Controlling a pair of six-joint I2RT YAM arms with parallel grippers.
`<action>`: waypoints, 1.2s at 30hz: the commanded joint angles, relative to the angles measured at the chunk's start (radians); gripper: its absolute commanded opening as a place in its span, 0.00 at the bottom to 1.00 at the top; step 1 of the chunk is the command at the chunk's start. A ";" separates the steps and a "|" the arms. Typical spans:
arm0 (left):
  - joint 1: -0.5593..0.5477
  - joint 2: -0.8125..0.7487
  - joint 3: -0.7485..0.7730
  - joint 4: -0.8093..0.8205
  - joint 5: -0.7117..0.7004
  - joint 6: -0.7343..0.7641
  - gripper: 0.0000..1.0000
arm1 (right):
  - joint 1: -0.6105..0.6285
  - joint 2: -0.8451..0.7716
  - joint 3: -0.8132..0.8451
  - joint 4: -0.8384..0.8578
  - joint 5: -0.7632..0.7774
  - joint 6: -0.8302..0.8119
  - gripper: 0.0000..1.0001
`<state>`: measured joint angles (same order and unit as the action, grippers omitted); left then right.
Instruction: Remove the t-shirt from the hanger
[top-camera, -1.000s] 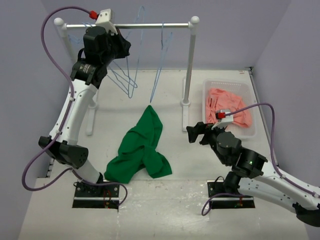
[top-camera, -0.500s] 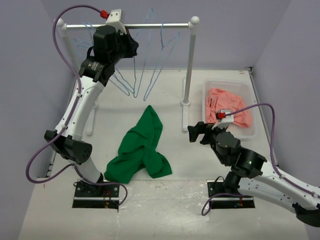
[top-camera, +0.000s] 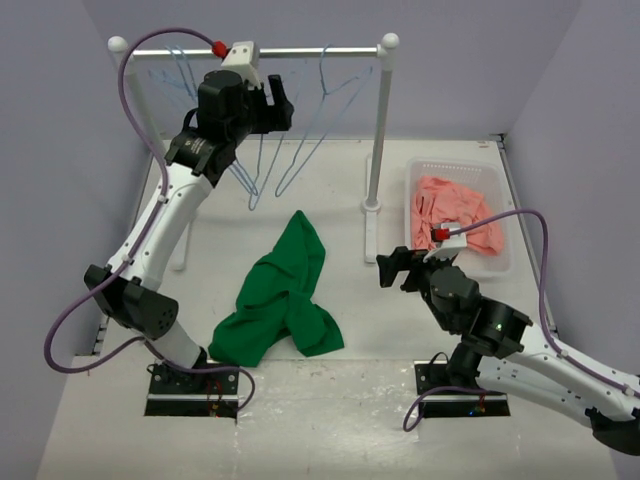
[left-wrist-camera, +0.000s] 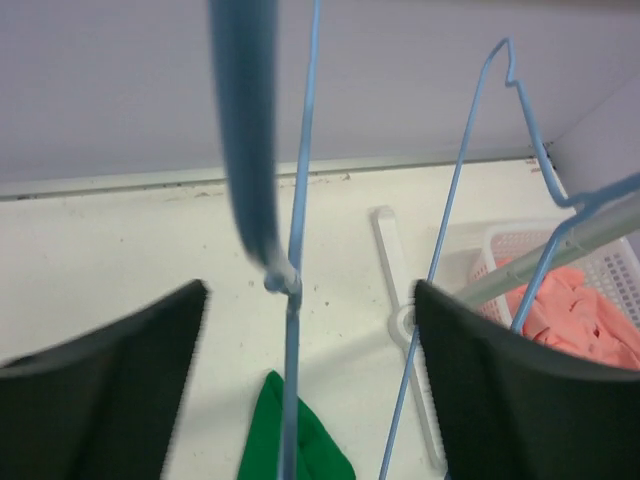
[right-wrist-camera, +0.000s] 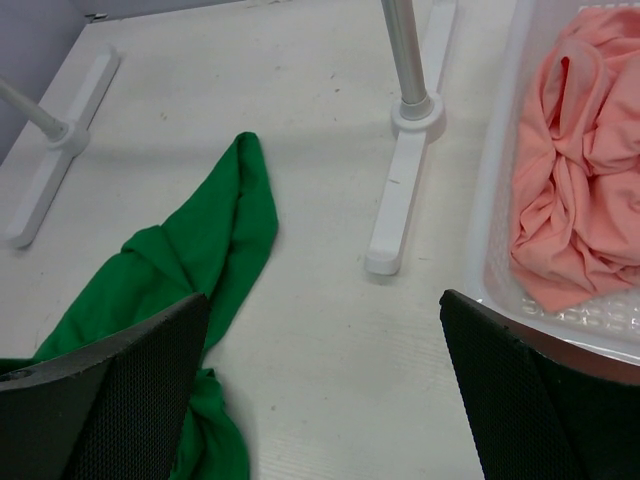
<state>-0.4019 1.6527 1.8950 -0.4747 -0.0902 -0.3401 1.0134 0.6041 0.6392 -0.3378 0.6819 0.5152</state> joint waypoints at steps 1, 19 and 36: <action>-0.014 -0.086 -0.057 -0.010 0.023 0.013 1.00 | -0.001 0.003 0.007 0.016 0.005 -0.003 0.99; -0.035 -0.812 -0.577 -0.252 0.038 -0.143 1.00 | 0.040 0.334 0.039 0.235 -0.579 -0.253 0.99; -0.035 -1.053 -0.705 -0.487 -0.063 -0.215 1.00 | 0.220 1.224 0.485 0.341 -0.588 -0.291 0.99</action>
<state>-0.4343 0.6220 1.1824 -0.9443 -0.1272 -0.5358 1.2270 1.7416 1.0786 0.0086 0.0605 0.2371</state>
